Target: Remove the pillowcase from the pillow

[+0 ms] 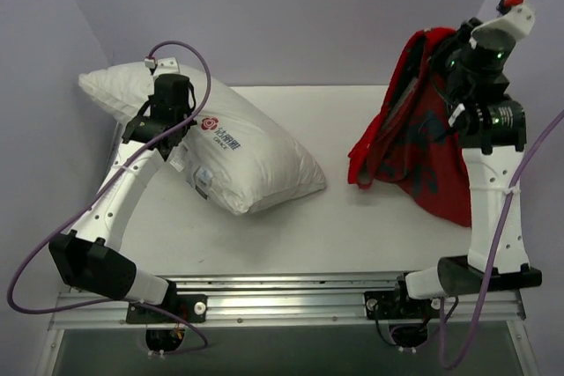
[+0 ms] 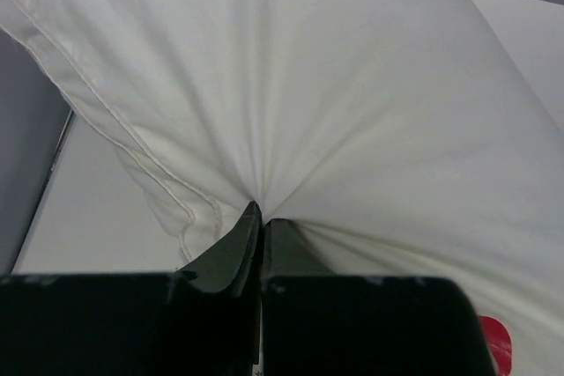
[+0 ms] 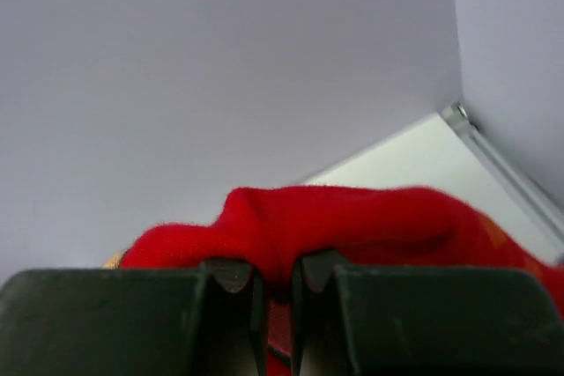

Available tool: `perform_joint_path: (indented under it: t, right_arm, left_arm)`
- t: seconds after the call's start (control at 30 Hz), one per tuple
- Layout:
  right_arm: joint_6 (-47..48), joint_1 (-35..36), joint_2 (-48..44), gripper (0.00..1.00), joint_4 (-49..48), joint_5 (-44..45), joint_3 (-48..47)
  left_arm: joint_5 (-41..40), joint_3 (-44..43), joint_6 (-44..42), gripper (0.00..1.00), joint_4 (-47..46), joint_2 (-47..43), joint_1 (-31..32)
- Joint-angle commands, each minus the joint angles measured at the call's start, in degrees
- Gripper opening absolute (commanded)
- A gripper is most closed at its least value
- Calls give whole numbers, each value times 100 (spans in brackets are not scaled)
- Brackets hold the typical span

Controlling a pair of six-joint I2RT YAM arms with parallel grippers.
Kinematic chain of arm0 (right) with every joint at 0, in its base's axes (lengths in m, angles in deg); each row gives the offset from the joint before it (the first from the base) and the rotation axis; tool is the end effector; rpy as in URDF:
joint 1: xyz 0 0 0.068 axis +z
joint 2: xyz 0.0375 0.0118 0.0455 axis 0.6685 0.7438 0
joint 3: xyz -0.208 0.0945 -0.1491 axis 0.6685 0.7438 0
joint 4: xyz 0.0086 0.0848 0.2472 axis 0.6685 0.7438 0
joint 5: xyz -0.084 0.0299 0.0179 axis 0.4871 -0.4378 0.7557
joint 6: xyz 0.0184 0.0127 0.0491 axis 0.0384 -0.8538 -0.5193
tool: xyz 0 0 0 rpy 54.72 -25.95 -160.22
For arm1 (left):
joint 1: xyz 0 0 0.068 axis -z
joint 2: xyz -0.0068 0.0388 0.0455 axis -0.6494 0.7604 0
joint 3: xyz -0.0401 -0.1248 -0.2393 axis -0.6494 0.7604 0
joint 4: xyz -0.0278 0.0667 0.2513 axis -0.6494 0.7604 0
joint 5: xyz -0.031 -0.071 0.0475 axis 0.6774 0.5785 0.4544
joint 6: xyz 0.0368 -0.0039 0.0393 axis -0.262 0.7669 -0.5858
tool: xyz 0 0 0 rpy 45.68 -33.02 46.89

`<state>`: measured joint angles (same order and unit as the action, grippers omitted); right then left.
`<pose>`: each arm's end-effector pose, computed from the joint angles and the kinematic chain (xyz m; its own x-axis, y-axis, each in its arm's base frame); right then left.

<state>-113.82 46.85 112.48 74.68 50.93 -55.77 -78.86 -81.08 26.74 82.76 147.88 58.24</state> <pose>0.2521 0.0134 0.5641 0.1847 0.4559 -0.8707 0.0697 0.8776 0.4743 0.3058 -0.0792 0.3977 -0.4418 -0.1486 -0.8847 -0.2933 0.9559 -0.0140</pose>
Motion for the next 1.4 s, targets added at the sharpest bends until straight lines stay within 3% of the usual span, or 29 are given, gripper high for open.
perform_joint_path:
  t: [0.0,0.03,0.1,0.13,0.27,0.43,0.57,0.73,0.77,0.8,0.9,1.03,1.13,1.2,1.23,1.3,1.37]
  right_arm:
    - [577,-16,572,0,91,-703,-1518]
    - [639,-16,853,0,153,-906,-2149]
    - [744,-16,1013,0,120,-1319,-2532]
    - [771,-16,979,0,-3,-1956,-2550]
    - [684,-16,549,0,-671,-2919,-2113]
    - [491,-16,-286,0,-1427,-2974,-1260]
    - [350,-16,-726,0,-1920,-2667,-688]
    - [288,-16,-1139,0,-2489,-2008,-4]
    - [305,-16,-1166,0,-2509,-1815,50]
    - [419,-16,-1183,0,-2474,-1344,103]
    - [569,-16,-1140,0,-2080,-148,367]
    - [666,-16,-859,0,-1622,2012,824]
    - [675,-147,-499,0,-1314,2911,1114]
    - [579,-392,-175,0,-982,3020,1176]
    - [282,-864,-51,0,-806,3003,1150]
    - [60,-1376,160,0,-418,2373,1158]
    - [-98,-1974,240,9,-269,1837,1220]
  left_arm:
    - [9,-116,-66,2,-591,-70,-112]
    - [18,-55,-49,2,-581,-61,-121]
    - [106,16,-22,2,-590,-60,-121]
    - [150,95,-13,2,-616,-60,-121]
    - [203,218,-4,2,-669,-174,-121]
    - [308,552,-92,2,-1056,-394,-121]
    - [282,614,4,4,-758,-394,-121]
    - [247,1192,294,45,-573,-1052,-121]
    - [238,1281,312,56,-573,-1384,-130]
    - [221,1352,312,75,-564,-1562,-121]
    - [194,1467,286,93,-397,-2151,-130]
    - [378,1449,75,94,-107,-2696,-130]
    - [510,1467,-22,94,182,-3074,-130]
    - [545,1467,-22,94,429,-3329,-130]
    - [580,1467,-22,94,516,-3400,-130]
    - [607,1440,-22,94,754,-3602,-130]
    - [695,1405,-48,94,990,-3733,-130]
